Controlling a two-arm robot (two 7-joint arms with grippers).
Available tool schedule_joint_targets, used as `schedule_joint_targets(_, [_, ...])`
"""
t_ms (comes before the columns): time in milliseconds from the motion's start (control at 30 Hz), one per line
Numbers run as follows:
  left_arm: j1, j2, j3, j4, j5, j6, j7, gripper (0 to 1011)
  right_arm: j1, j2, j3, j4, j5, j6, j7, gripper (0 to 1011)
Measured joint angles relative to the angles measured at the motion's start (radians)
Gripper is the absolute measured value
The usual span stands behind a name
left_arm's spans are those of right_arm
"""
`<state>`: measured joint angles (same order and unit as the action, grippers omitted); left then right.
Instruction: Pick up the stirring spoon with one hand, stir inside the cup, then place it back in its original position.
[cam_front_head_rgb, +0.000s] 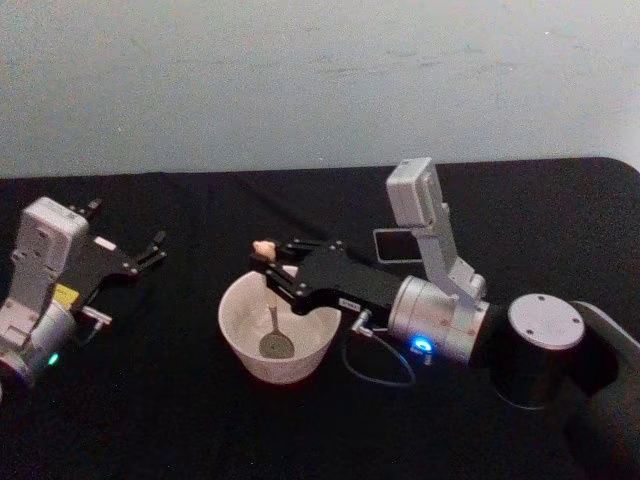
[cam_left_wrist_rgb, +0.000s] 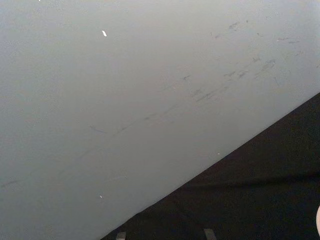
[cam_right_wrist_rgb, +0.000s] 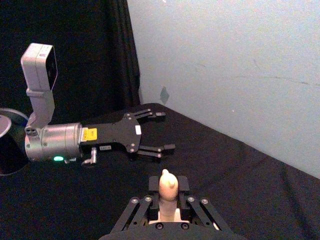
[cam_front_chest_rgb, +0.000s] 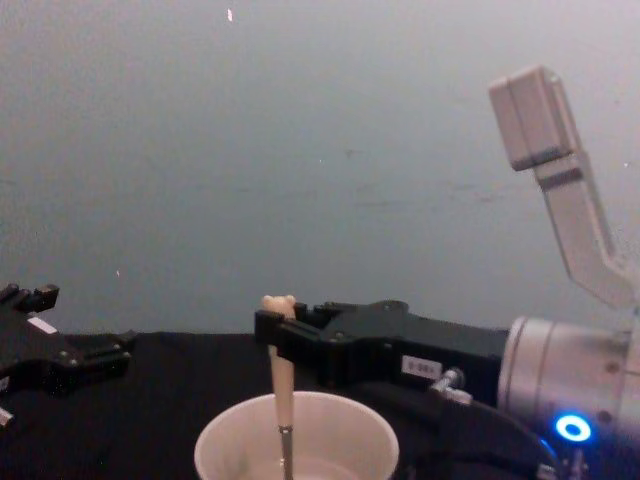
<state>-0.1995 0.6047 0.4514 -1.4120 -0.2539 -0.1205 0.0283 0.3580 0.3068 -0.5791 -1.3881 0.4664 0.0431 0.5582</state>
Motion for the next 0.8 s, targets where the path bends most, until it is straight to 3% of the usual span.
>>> schedule_joint_targets(367, [0.0,0.0,0.0,0.0,0.0,0.0,0.0,1001,0.061,-0.06,-0.016,0.1,-0.015,-0.022,-0.015,224])
schedule_joint_targets(600, [0.0,0.0,0.0,0.0,0.0,0.0,0.0,1001,0.099,-0.085,0.004,0.166,-0.029,-0.042,-0.037,223])
schedule_joint_targets(800, [0.0,0.0,0.0,0.0,0.0,0.0,0.0,1001,0.105,-0.081,0.024,0.178,-0.034,-0.044,-0.046,223])
